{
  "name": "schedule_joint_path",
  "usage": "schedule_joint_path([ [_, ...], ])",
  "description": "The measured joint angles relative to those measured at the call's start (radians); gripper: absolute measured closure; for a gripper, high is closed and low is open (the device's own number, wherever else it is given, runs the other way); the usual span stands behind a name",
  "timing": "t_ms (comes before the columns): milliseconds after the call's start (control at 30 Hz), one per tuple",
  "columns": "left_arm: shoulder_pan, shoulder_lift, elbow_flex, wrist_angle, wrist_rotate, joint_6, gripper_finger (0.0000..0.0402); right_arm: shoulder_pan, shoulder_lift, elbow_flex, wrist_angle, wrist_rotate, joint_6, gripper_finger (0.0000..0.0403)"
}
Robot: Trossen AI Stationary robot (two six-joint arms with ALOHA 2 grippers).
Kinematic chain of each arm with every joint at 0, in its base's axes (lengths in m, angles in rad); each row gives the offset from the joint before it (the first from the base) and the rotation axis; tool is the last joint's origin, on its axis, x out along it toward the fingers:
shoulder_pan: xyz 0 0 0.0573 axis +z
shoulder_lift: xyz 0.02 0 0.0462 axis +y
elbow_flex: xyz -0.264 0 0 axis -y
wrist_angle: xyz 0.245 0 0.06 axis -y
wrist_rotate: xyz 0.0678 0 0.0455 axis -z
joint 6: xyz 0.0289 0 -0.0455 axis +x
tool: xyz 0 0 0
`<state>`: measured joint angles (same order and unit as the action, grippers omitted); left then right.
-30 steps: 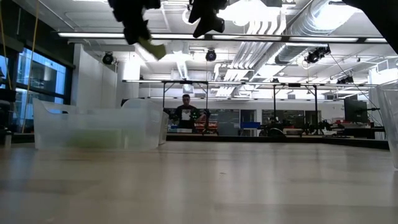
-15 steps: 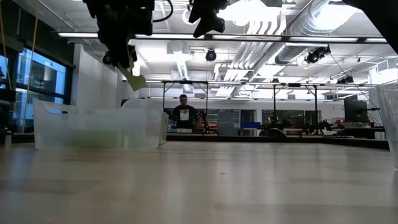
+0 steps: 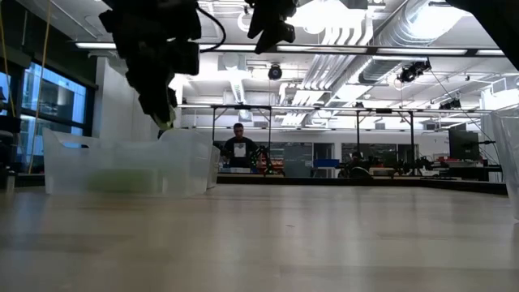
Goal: Sort & place blocks by color
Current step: Put the green block into the left transparent bin
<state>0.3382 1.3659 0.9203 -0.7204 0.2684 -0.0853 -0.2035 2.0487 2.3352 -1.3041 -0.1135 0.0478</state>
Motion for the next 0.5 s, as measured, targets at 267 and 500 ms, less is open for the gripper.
schedule_joint_path([
  [267, -0.001, 0.084, -0.024, 0.046, 0.001, -0.001, 0.0375, 0.0, 0.0, 0.0, 0.0, 0.0, -0.002, 0.0178],
  [500, -0.001, 0.172, -0.024, 0.07, 0.011, -0.001, 0.0372, 0.0, 0.001, 0.0, 0.0, -0.001, -0.003, 0.0178],
])
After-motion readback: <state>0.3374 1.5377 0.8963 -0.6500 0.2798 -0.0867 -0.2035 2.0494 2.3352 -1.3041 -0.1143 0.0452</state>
